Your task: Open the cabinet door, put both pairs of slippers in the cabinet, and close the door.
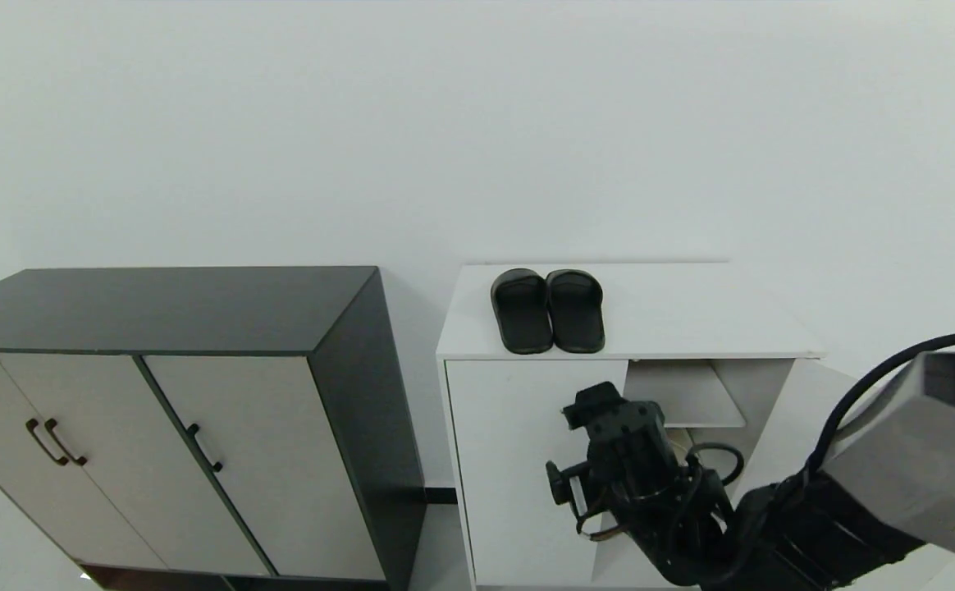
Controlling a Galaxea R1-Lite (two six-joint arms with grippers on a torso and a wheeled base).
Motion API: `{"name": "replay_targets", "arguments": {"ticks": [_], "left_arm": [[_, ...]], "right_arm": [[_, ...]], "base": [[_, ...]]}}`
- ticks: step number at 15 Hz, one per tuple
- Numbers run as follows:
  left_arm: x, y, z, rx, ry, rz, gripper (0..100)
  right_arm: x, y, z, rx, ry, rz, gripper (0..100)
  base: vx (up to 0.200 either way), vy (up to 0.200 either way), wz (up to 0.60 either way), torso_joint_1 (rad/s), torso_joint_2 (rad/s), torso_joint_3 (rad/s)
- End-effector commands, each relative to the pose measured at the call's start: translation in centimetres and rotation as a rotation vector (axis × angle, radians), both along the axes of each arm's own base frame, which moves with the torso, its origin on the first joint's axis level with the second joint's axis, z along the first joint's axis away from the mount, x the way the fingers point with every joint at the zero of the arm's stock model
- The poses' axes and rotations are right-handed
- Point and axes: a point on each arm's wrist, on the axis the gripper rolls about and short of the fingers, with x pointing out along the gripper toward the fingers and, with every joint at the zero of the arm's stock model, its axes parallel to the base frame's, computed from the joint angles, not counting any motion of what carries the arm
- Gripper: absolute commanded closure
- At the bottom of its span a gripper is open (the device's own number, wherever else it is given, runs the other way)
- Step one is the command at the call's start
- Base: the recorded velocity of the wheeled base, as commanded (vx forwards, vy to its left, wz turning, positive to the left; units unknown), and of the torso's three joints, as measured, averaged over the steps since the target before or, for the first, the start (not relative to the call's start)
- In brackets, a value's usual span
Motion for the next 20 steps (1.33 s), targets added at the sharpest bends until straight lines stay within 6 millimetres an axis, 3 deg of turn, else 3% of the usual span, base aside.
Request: {"name": "replay_targets", "arguments": {"ticks": [1, 9, 20], "left_arm": [[0.0, 0.0, 0.0, 0.0, 0.001, 0.001, 100], [0.0, 0.0, 0.0, -0.002, 0.001, 0.001, 100], [0.0, 0.0, 0.0, -0.005, 0.001, 0.001, 100]], "right_arm": [[-0.6, 2.4, 9.3, 0.248, -0.123, -0.09, 0], [0.6, 2.1, 8.9, 0.264, -0.151, -0.139, 0], [2.6, 1.9, 7.9, 0.276, -0.145, -0.124, 0]], "base": [[0.0, 0.0, 0.0, 0.0, 0.0, 0.0], [0.0, 0.0, 0.0, 0.0, 0.0, 0.0], [0.182, 0.0, 0.0, 0.002, 0.0, 0.002]]}}
